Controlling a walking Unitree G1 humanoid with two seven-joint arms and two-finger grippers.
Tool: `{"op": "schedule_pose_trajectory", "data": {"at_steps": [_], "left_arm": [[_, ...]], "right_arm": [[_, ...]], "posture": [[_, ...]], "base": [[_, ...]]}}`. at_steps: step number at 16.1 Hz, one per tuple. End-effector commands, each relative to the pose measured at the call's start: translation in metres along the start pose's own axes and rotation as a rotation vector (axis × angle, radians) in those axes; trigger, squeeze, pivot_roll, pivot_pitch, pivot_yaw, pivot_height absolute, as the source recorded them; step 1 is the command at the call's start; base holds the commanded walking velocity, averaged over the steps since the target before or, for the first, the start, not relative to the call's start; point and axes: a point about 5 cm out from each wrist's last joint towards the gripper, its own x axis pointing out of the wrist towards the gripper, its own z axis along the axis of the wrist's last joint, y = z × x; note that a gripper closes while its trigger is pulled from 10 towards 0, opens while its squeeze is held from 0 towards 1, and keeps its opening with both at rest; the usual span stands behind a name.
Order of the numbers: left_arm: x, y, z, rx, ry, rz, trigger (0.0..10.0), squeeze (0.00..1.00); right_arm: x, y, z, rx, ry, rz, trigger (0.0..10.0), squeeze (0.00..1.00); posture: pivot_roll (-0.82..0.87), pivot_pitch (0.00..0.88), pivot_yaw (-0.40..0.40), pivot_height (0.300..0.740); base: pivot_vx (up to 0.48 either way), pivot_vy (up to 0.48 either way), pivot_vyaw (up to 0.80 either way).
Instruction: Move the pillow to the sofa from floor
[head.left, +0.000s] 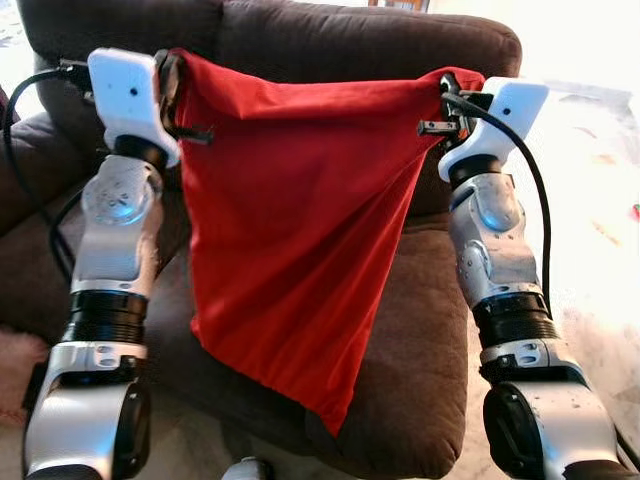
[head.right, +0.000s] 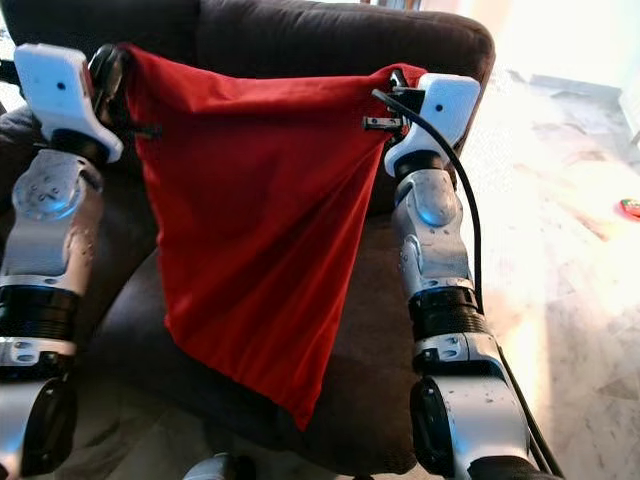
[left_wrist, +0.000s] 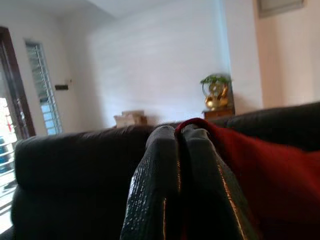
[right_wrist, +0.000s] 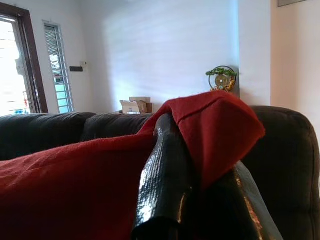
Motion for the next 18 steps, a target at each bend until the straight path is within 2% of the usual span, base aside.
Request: {"op": "schedule_pose_trajectory", "data": {"at_steps": [1, 3, 6, 7, 8, 18], "left_arm": [[-0.001, 0.005, -0.002, 0.026, 0.01, 0.002, 10.0, 0.0], [-0.001, 0.006, -0.008, 0.037, 0.04, 0.009, 10.0, 0.0], [-0.005, -0.003, -0.023, 0.06, 0.128, -0.024, 10.0, 0.0], [-0.007, -0.004, -0.027, 0.058, 0.145, -0.024, 10.0, 0.47], [-0.01, -0.005, -0.03, 0.053, 0.158, -0.022, 10.0, 1.0], [-0.009, -0.008, -0.027, 0.056, 0.142, 0.003, 10.0, 1.0]], "right_arm": [[0.006, -0.001, 0.01, 0.0, -0.046, -0.007, 10.0, 0.0], [0.006, -0.001, 0.008, 0.003, -0.041, -0.01, 10.0, 0.0], [0.003, -0.001, 0.001, -0.002, -0.023, -0.006, 10.0, 0.0], [0.003, 0.0, 0.0, 0.001, -0.02, -0.004, 10.0, 0.0], [0.002, 0.001, -0.002, 0.002, -0.017, 0.001, 10.0, 0.0], [0.0, 0.012, -0.018, 0.012, 0.029, 0.039, 10.0, 0.0]], "posture": [[0.1, 0.041, -0.04, 0.74], [0.09, 0.043, -0.04, 0.74], [0.09, 0.051, -0.04, 0.74], [0.09, 0.052, -0.04, 0.74], [0.09, 0.054, -0.04, 0.74], [0.09, 0.056, -0.047, 0.74]], "base": [[0.0, 0.0, 0.0], [0.0, 0.0, 0.0], [0.0, 0.0, 0.0], [0.0, 0.0, 0.0], [0.0, 0.0, 0.0], [0.0, 0.0, 0.0]]}}
